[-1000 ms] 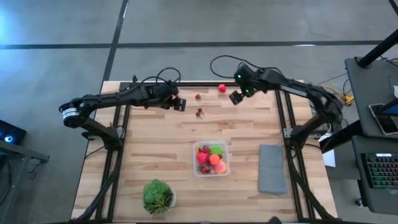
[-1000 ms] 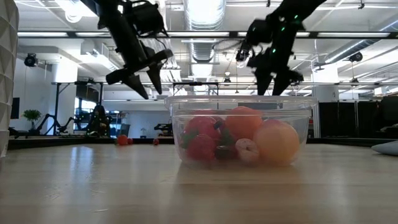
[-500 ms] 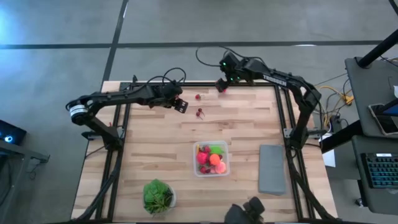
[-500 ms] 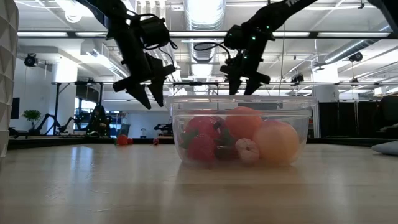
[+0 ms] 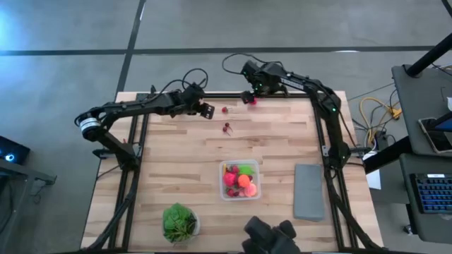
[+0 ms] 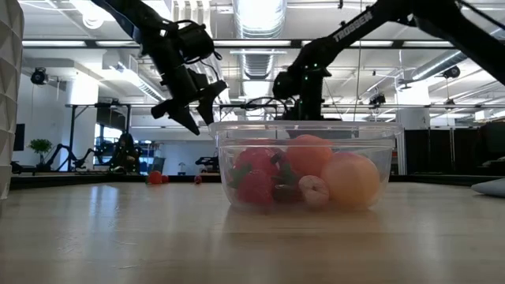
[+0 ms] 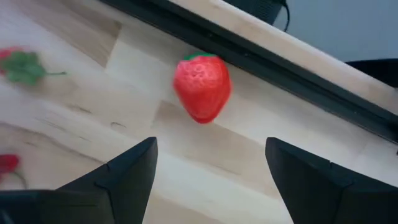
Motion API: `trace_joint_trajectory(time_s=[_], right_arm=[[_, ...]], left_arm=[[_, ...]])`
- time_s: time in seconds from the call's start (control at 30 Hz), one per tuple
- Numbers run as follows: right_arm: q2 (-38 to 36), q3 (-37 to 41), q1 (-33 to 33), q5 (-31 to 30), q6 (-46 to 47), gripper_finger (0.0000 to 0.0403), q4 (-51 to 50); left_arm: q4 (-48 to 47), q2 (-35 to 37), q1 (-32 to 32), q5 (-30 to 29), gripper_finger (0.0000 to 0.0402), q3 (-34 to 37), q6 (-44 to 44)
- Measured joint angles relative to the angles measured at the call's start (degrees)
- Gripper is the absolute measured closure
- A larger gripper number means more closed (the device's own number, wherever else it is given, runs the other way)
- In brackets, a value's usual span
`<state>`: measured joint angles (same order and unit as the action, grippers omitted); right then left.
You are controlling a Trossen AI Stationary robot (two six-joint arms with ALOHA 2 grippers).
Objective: Pick and placing Produce into tupperware
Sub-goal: Put the red strawberry into the transparent bin
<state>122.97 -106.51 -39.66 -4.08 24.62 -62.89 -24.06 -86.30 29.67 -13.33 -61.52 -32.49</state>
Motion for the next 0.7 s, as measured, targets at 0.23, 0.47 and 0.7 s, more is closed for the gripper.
trace_joint_trajectory(time_s=[0.23,0.47,0.7], right_arm=[[5.3,-5.9,0.1,2.3,0.9,0.0112,-1.8],[7.3,-7.1,-1.1,3.0,1.6,0.0112,-1.3],[9.3,-7.1,-1.8,3.1,5.4,0.0112,-1.2]], left_arm=[[2.8,0.0,0.5,0.3,0.0207,0.0,0.1],[2.8,0.1,1.2,1.0,0.0207,0.0,0.1],[2.6,0.1,1.8,2.7,0.0207,0.0,1.1]])
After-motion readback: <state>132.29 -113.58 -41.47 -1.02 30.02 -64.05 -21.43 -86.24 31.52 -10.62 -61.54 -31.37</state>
